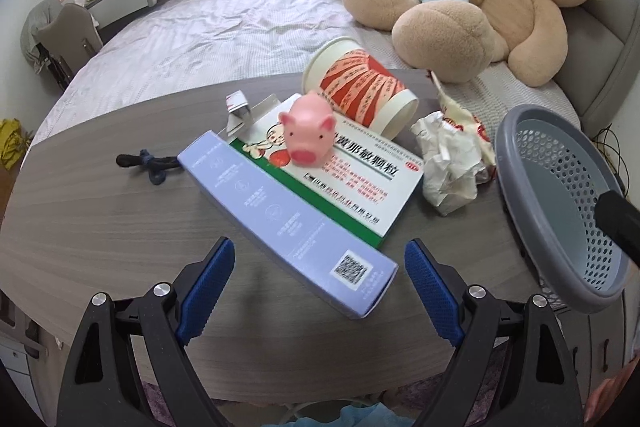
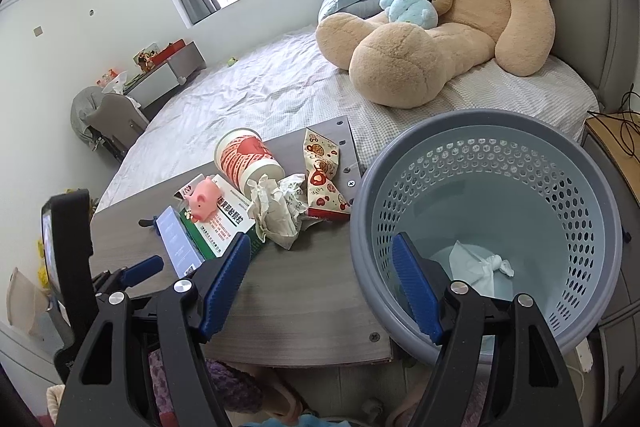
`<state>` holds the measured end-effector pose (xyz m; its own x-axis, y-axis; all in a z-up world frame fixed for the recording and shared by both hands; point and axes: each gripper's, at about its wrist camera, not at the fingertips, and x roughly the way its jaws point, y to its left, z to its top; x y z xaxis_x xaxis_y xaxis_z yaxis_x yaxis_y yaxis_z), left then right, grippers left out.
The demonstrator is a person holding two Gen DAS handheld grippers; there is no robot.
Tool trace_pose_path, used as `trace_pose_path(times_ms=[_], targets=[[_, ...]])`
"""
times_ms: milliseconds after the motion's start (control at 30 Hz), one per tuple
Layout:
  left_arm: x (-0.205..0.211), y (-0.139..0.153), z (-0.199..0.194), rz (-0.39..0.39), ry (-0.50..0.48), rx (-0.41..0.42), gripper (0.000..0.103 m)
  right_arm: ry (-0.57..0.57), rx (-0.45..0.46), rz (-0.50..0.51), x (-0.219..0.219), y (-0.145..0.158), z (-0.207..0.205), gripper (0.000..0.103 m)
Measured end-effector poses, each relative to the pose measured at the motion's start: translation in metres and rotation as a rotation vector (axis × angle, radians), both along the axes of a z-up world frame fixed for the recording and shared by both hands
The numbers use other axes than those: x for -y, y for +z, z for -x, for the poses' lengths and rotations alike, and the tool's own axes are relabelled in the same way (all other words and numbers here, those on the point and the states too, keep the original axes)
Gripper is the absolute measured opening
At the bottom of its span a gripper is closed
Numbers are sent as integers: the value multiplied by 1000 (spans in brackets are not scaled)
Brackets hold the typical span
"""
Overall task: Collect trash
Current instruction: 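Grasp the tall blue-white box with the left tool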
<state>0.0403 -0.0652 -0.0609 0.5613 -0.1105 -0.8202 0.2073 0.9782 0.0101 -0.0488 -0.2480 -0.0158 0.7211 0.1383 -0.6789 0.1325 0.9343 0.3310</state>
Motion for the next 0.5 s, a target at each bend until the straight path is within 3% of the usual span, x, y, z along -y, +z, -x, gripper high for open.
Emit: trace_pose_path(times_ms=[300,500], targets=[[-42,3,8,15,58,-6,85,24,-2,12,-13,2,-4,70],[-76,4,20,-16,130,3,85,36,-4,14,-19,0,-6,70]])
